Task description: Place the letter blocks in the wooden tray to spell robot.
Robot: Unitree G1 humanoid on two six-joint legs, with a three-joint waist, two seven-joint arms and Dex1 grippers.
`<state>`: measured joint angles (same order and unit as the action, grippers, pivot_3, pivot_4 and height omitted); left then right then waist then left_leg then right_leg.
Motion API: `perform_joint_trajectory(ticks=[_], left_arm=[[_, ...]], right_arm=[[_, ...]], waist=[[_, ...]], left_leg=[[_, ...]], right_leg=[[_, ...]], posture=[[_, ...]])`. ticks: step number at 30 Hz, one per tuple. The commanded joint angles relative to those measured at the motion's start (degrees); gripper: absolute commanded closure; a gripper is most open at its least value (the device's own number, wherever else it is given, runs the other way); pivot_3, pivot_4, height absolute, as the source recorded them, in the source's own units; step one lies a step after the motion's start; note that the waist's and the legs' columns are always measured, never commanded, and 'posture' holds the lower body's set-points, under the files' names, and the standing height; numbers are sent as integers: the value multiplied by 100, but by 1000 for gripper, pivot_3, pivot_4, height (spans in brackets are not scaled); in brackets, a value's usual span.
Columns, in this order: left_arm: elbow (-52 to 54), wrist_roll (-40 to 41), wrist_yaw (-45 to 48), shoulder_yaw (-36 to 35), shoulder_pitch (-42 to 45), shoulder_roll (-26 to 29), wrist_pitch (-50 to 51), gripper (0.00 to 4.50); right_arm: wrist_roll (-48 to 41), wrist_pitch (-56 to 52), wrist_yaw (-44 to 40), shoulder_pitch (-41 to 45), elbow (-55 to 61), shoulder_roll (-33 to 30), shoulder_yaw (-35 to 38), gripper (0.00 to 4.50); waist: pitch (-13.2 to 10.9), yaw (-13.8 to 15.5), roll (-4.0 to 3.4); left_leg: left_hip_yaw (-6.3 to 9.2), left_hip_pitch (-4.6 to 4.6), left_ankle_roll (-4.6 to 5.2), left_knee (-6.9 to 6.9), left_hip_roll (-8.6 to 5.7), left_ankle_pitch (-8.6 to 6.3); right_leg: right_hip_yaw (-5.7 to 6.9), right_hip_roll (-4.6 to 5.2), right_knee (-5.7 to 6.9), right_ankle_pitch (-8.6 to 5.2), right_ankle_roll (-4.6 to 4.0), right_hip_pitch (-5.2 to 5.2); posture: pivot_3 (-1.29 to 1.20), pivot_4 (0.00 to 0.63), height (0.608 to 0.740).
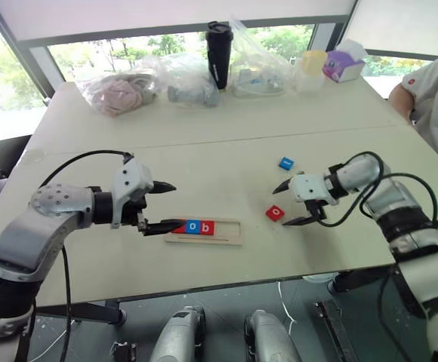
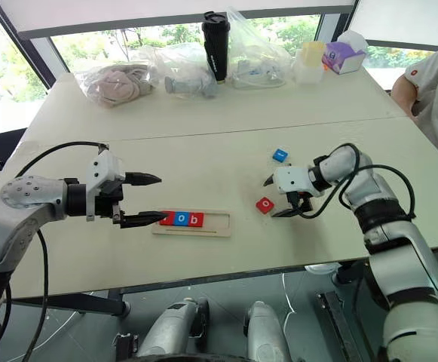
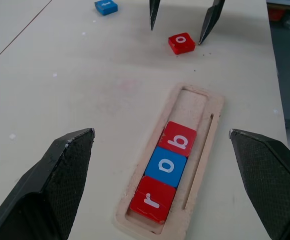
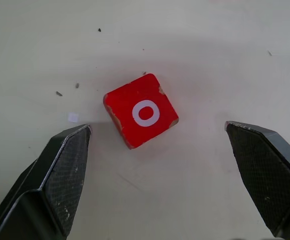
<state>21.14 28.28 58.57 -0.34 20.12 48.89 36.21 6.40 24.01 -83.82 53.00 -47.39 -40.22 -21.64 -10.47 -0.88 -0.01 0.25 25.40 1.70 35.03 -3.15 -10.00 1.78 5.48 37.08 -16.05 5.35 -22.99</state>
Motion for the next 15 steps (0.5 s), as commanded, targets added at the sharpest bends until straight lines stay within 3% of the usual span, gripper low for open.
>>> perform_joint_trajectory(ticks=[1, 6, 11, 15], left_arm=[[166, 80, -104, -139, -21, -34, 4, 0], [228, 84, -250, -181, -110, -112, 29, 0], [327, 135, -335, -301, -264, -94, 65, 0], [338, 173, -381, -320, -301, -86, 76, 0]], right_arm=[[309, 378, -216, 435, -770, 179, -153, 1415], [572, 600, -355, 848, -1603, 482, -245, 3971], [235, 343, -727, 911, -1490, 476, 83, 3971], [-359, -224, -868, 416, -489, 62, -50, 3971]], waist=[[0, 0, 0], [0, -7, 1], [0, -7, -1], [0, 35, -1]], left_leg=[[0, -1, 0, 0, 0, 0], [0, -10, -4, 4, 0, -1], [0, -13, -8, 3, 0, 0], [1, -4, -9, -4, -1, 1]], right_leg=[[0, 0, 0, 1, 2, 1], [0, -2, 1, 4, 4, 12], [-3, -2, 11, 4, 4, 9], [-3, -1, 14, 7, 9, -4]], posture=[[0, 150, 740], [0, 150, 740], [0, 150, 740], [0, 150, 740]])
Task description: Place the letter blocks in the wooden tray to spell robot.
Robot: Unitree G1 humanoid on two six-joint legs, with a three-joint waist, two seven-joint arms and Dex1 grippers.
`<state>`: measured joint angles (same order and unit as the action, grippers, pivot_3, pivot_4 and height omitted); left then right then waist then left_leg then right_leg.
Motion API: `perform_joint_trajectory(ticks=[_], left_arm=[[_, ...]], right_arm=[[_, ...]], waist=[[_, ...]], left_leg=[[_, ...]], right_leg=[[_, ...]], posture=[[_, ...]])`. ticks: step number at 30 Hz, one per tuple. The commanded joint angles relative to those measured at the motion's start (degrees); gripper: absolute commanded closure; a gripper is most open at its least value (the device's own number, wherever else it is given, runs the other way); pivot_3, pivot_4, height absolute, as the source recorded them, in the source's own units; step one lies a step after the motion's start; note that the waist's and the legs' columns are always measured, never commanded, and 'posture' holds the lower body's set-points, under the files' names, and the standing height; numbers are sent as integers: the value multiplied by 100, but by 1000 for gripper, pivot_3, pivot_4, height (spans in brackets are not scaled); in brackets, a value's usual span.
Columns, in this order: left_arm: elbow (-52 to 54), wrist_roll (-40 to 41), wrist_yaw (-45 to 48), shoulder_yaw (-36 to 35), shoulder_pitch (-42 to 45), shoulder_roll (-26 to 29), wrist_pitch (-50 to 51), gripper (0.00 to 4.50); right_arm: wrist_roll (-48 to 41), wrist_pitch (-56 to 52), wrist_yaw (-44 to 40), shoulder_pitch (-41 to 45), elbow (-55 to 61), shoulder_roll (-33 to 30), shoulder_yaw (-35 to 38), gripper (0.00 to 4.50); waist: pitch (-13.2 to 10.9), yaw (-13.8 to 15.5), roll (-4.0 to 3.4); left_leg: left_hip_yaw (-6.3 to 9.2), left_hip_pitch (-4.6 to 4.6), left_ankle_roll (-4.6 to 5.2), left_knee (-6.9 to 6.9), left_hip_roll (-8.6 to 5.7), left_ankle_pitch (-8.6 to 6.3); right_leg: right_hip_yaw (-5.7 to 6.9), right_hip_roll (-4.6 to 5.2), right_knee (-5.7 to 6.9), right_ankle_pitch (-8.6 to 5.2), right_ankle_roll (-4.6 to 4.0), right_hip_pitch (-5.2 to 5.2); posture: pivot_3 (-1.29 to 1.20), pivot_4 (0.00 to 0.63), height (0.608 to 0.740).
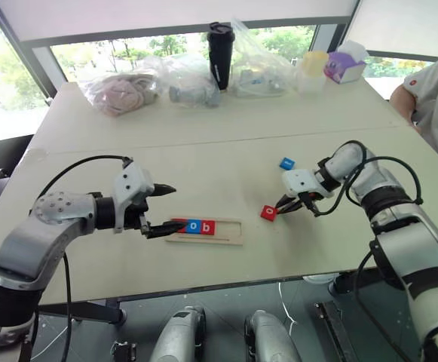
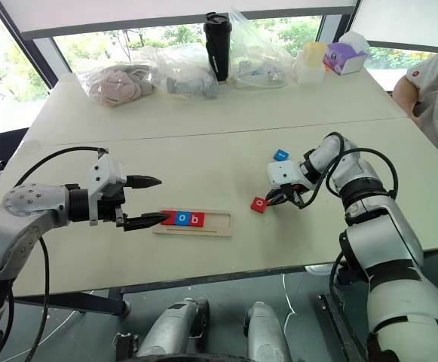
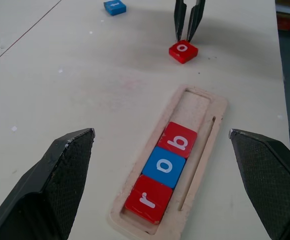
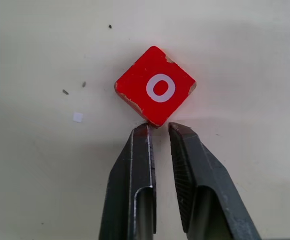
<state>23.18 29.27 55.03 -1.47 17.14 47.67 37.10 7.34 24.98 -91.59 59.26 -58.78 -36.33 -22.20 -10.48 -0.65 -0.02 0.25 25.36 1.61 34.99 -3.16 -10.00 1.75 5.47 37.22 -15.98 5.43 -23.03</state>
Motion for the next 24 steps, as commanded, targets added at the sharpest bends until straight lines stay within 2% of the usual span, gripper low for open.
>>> perform_joint_trajectory(ticks=[1, 4, 10, 14, 16, 20, 24], left_arm=[[106, 76, -34, -186, 20, 24, -18, 0], [24, 56, -42, -73, 122, -41, -45, 0], [-39, 46, 10, -40, 219, -41, -25, 0], [-124, 58, 94, -77, 244, 28, -23, 0], [-195, 40, 115, -48, 289, 23, -38, 0], [-293, 20, 146, 11, 394, -19, -49, 0], [-317, 30, 172, 27, 423, -43, -52, 0]], right_arm=[[-550, -503, -91, -343, 909, -405, 24, 3971], [-613, -1035, -71, -583, 1299, -453, 343, 3134], [-593, -1532, 413, -833, 1722, -640, 693, 41], [-1706, -4407, 761, -1748, 3786, -699, 1477, 41], [-1926, -5207, 1196, -2355, 4782, -660, 1658, 41], [-2121, -5901, 1986, -3184, 5942, -521, 1897, 41], [-2271, -6242, 2474, -3504, 6371, -421, 1992, 41]], waist=[[0, 19, 0], [0, -3, 0], [-1, -9, -2], [0, 19, -2], [0, 46, -1], [0, 92, -1], [0, 105, -2]], left_leg=[[0, 2, 0, 0, -1, 0], [-1, 4, 0, -1, -3, -2], [-1, 4, 0, 1, -2, -1], [1, 14, 1, -2, -2, -1], [2, 17, 3, -3, -2, -2], [0, 22, 4, 0, -2, -5], [-1, 21, 4, 2, -2, -4]], right_leg=[[0, 1, 0, 0, 0, -4], [-1, 4, -3, -1, -1, -4], [-2, 4, 3, -1, -4, -8], [-1, 6, 1, 0, -3, -13], [-1, 8, -1, 0, -3, -15], [-3, 10, -3, -10, -19, -20], [-4, 11, -8, -11, -22, -17]], posture=[[0, 150, 740], [0, 150, 740], [0, 150, 740], [0, 150, 740], [0, 150, 740], [0, 150, 740], [0, 150, 740]])
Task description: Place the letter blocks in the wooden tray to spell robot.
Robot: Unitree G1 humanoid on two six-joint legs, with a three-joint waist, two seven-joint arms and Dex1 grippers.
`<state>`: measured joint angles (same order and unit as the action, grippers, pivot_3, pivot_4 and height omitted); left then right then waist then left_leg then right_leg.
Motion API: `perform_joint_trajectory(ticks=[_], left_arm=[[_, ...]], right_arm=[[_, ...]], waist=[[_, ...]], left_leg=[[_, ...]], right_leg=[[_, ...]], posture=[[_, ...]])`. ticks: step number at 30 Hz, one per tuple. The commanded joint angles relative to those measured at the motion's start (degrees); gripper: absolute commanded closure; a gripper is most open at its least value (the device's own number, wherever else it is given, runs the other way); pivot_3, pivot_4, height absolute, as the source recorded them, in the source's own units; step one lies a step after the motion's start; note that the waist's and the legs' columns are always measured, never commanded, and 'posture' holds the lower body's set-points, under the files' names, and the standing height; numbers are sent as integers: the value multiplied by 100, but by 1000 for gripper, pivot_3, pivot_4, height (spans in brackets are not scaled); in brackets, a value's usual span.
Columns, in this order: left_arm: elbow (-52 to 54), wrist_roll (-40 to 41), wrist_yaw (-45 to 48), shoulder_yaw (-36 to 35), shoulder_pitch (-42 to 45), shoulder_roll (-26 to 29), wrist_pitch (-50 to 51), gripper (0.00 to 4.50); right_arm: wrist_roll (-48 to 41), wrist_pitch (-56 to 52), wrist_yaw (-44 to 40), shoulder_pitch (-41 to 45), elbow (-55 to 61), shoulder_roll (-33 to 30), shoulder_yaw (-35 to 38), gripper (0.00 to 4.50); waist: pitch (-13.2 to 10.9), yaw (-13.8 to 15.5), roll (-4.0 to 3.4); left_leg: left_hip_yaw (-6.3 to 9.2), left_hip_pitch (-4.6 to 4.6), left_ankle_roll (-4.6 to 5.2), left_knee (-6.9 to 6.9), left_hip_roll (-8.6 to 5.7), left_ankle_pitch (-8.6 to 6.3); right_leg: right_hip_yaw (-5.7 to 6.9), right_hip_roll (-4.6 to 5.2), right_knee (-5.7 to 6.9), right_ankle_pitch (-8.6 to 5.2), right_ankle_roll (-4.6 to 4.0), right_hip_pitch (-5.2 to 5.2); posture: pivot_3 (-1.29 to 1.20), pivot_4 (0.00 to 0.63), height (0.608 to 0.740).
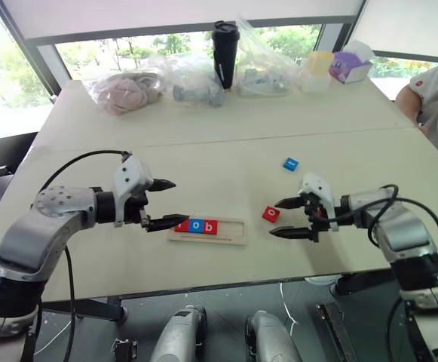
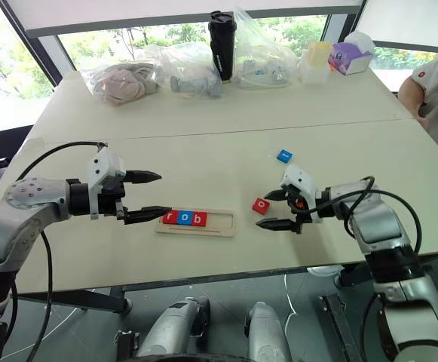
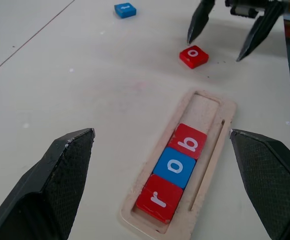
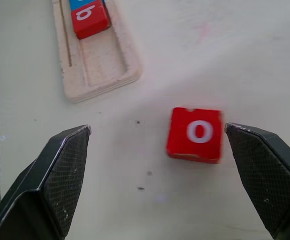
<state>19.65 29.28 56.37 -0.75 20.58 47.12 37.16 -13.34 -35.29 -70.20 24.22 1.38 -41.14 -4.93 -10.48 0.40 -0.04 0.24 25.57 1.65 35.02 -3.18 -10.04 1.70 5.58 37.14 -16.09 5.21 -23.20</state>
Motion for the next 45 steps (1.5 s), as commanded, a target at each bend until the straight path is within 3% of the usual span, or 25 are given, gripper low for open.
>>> perform_joint_trajectory(ticks=[1, 8, 21, 24, 28, 34, 40, 43, 45], left_arm=[[29, 23, 42, -39, 83, 6, -63, 0], [-18, -11, 38, -28, 109, -35, -87, 0], [23, 8, -26, -76, 30, -29, -77, 0], [-1, -3, -29, -43, 52, -58, -91, 0], [-29, -9, -17, -25, 88, -73, -96, 0], [44, 101, 113, -26, 90, -38, -14, 0], [390, 174, 365, 75, -66, 167, 127, 0], [644, -188, 626, 386, -278, 634, -18, 0], [823, 42, 510, 291, -264, 569, 141, 0]], right_arm=[[-206, -253, 484, -23, 385, 112, 269, 41], [38, -90, 1489, -60, 234, 398, 259, 41], [-51, 28, 1624, -644, 586, 278, 225, 41], [-24, 124, 1646, -721, 612, 273, 194, 857], [34, 217, 1737, -709, 568, 286, 161, 2795], [-349, -133, 1542, -170, 806, 378, 154, 2795], [-189, -14, 892, 849, 1000, 420, -801, 2795], [-140, 21, 710, 1026, 885, 515, -1180, 2795], [-18, 209, 479, 1015, 927, 432, -1487, 2795]], waist=[[0, 1, 0], [0, 21, 1], [1, 28, 2], [1, 31, 2], [1, 29, 2], [1, 13, 1], [1, -18, 2], [2, -13, 5], [0, 38, 3]], left_leg=[[0, 0, 0, 0, 0, 0], [-1, 5, 1, -2, 0, 1], [-1, 3, 3, 2, 0, 2], [-1, 3, 3, 2, 0, 2], [-1, 3, 3, 3, 0, 2], [-1, 4, 4, 4, 0, 3], [0, 3, 9, 2, 1, 5], [0, 4, 10, -2, 1, 5], [-1, 5, 8, -2, 0, 0]], right_leg=[[0, 0, -1, 0, 0, 0], [1, -1, -4, 1, 1, -3], [1, -2, -4, 1, 1, 2], [1, -2, -4, 1, 1, 2], [1, -2, -4, 1, 1, 3], [1, -2, -4, 1, 1, 2], [2, -3, -3, 1, 1, -2], [2, -3, -5, 1, 1, -2], [2, -1, -9, 0, 0, -6]], posture=[[0, 150, 740], [0, 150, 740], [0, 150, 740], [0, 150, 740], [0, 150, 740], [0, 150, 740], [0, 150, 740], [0, 150, 740], [0, 150, 740]])
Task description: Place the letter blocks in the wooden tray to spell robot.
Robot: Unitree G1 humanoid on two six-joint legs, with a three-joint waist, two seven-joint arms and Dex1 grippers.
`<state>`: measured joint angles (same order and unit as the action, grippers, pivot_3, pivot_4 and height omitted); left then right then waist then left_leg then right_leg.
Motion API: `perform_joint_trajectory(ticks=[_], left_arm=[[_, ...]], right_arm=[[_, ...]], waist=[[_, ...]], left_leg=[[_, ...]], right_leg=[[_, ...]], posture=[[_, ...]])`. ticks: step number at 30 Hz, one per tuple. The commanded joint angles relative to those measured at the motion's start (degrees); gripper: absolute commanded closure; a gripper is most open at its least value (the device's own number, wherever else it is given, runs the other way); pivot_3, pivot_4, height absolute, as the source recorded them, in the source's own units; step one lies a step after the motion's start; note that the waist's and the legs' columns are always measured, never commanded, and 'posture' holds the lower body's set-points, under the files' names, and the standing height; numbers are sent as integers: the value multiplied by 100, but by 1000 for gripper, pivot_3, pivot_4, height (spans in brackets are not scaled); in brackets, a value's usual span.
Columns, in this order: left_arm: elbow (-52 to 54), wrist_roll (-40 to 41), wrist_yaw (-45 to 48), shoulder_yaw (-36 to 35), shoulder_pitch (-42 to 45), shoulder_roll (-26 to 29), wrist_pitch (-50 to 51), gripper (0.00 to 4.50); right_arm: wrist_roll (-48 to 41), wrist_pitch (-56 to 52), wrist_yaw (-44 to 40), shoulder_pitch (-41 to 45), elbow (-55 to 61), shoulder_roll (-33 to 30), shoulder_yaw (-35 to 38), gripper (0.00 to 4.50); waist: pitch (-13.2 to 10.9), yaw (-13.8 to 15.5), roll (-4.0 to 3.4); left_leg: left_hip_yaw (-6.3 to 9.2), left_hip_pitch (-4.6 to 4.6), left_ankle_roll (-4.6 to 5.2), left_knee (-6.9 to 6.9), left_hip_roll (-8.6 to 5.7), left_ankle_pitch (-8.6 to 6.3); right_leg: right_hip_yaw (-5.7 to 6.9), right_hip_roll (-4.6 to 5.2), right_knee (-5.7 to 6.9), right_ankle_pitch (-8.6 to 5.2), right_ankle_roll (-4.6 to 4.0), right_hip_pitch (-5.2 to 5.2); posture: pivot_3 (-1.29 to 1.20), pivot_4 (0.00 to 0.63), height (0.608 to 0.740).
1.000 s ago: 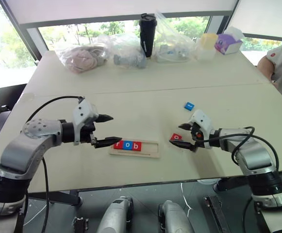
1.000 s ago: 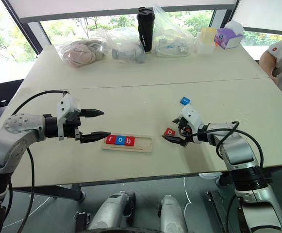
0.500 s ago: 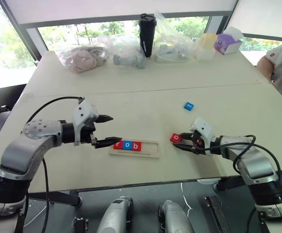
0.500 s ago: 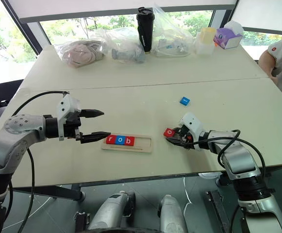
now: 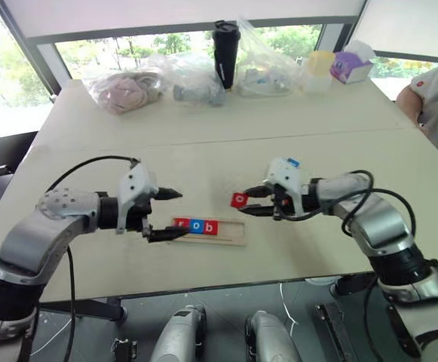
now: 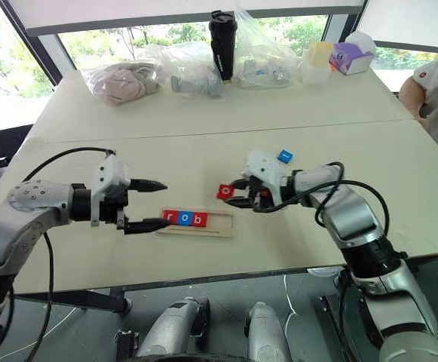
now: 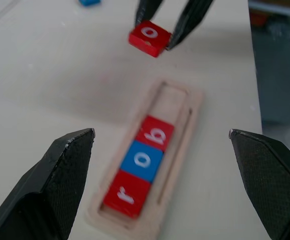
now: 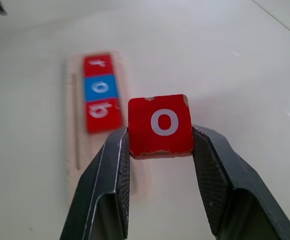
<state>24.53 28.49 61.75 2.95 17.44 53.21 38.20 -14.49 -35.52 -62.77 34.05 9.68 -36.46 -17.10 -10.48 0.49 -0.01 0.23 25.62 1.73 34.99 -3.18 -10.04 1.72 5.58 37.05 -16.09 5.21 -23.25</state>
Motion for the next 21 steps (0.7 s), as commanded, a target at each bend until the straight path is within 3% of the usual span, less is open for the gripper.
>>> perform_joint_trajectory(ticks=[1, 21], left_arm=[[400, 260, -68, -150, 56, -72, 140, 0], [888, 822, -355, -386, -57, 81, 729, 0]], right_arm=[[140, 284, -291, 26, 95, -35, -351, 2795], [712, 890, -93, 88, -585, 400, -656, 2795]], waist=[[0, 34, 0], [1, 11, 1]], left_leg=[[1, 2, -2, 3, 0, -2], [-1, -7, 1, 7, 1, -4]], right_leg=[[1, 0, -3, 0, 0, -8], [1, -2, 1, 1, 0, -9]], posture=[[0, 150, 740], [0, 150, 740]])
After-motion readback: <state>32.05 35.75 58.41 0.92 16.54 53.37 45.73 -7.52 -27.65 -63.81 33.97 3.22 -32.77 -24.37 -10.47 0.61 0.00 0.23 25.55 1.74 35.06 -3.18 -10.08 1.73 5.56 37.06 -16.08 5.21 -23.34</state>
